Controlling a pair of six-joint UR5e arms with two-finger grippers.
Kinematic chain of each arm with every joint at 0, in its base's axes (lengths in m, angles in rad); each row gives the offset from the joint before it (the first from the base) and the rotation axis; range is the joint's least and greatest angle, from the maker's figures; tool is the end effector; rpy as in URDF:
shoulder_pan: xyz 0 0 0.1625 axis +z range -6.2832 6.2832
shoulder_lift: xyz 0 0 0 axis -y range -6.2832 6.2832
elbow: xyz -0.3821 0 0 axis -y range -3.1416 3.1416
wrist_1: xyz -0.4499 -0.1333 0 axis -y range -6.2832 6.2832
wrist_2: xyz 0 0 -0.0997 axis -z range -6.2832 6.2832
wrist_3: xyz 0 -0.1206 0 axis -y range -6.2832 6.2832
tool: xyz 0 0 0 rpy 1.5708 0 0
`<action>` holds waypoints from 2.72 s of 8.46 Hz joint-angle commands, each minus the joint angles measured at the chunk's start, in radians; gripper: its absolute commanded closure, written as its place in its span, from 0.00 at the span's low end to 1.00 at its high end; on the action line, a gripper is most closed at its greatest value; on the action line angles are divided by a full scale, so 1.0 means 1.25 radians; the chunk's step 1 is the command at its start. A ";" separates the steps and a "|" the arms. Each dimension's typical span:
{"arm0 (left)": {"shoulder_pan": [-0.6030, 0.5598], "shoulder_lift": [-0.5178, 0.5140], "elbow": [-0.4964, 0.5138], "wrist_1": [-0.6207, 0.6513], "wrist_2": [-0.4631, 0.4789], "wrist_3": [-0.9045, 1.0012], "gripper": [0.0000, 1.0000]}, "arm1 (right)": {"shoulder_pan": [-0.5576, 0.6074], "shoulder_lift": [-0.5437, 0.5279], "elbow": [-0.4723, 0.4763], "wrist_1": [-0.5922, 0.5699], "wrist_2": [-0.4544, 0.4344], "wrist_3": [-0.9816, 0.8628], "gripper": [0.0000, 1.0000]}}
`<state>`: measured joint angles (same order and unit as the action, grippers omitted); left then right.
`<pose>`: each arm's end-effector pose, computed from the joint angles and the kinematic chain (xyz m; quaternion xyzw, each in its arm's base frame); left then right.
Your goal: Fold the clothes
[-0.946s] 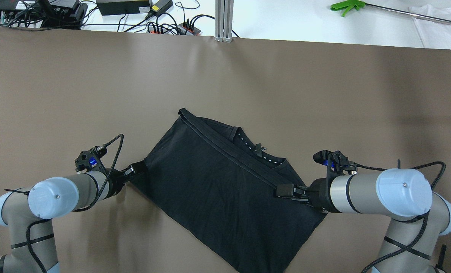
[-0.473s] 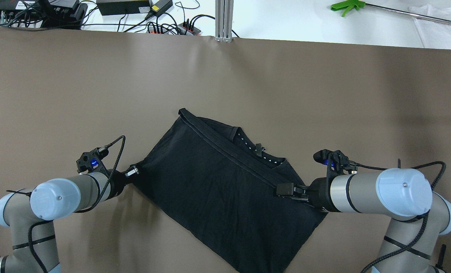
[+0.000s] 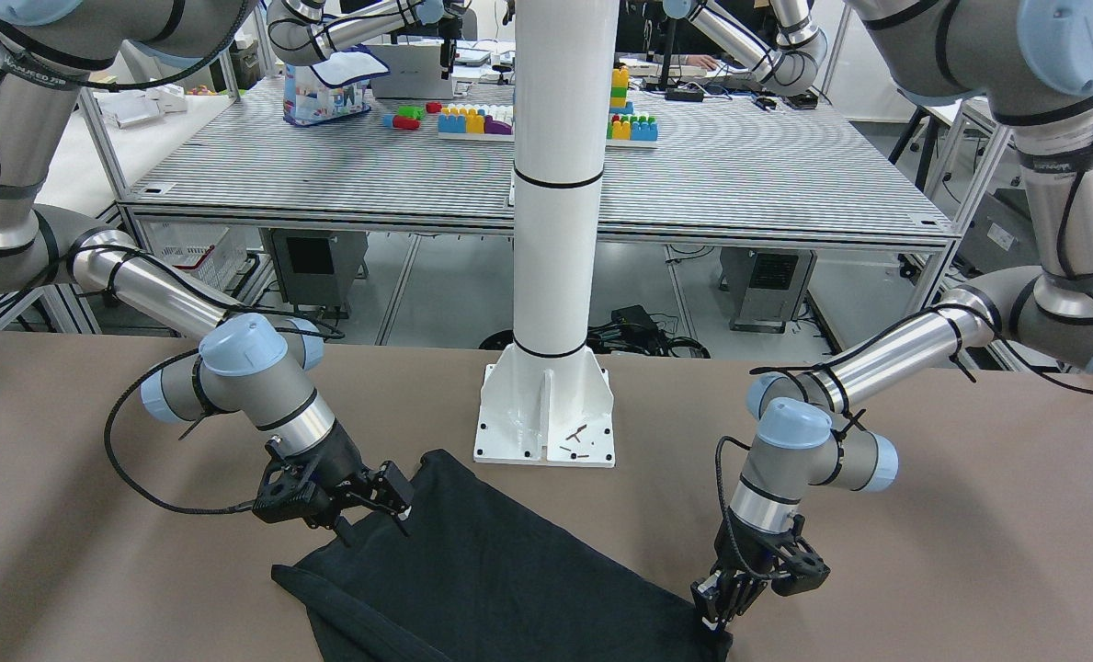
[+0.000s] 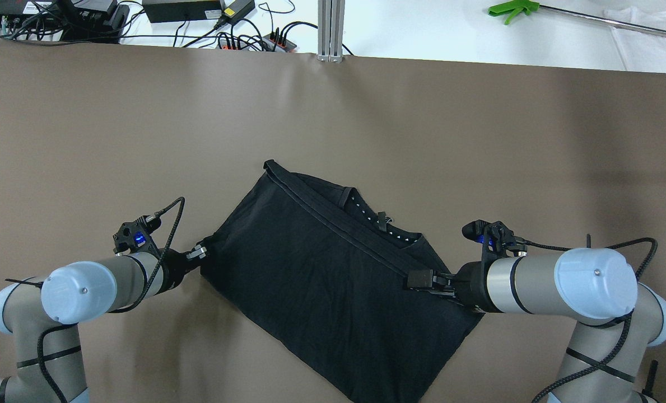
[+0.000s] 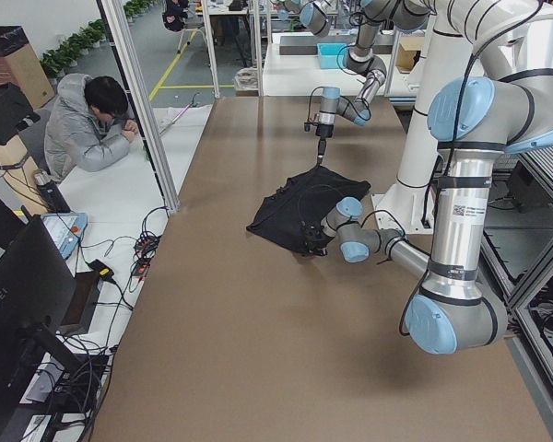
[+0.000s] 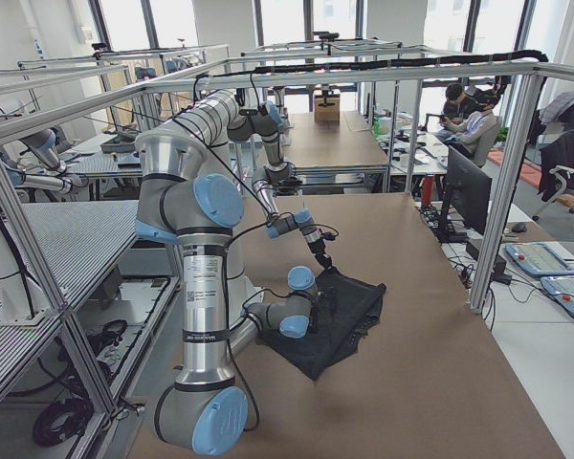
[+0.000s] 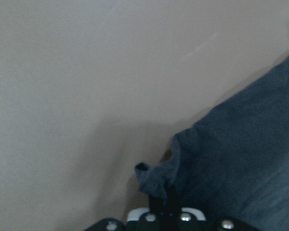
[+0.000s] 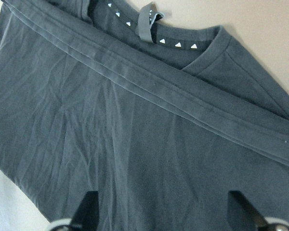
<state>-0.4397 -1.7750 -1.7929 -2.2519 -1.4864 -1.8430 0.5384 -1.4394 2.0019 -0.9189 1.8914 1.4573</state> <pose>0.5173 -0.4019 0.3151 0.0797 0.5205 -0.3169 0.7888 -0.4428 -0.3755 0.2479 0.0562 -0.5756 0.0819 0.8117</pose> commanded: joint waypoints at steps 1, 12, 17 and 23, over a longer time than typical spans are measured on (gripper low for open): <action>-0.020 -0.001 0.001 0.005 0.005 0.011 1.00 | 0.001 -0.001 0.000 0.000 0.000 0.000 0.06; -0.236 -0.475 0.554 0.001 -0.005 0.167 1.00 | -0.004 0.000 0.001 0.005 -0.013 0.001 0.06; -0.234 -0.601 0.728 -0.045 0.028 0.169 1.00 | -0.011 0.018 0.002 0.001 -0.056 -0.018 0.06; -0.318 -0.634 0.701 -0.055 -0.069 0.249 0.00 | -0.020 0.078 -0.033 -0.017 -0.146 -0.044 0.06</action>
<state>-0.7658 -2.5611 -0.8682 -2.3345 -1.4499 -1.6161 0.5206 -1.3814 1.9884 -0.9232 1.7981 1.4194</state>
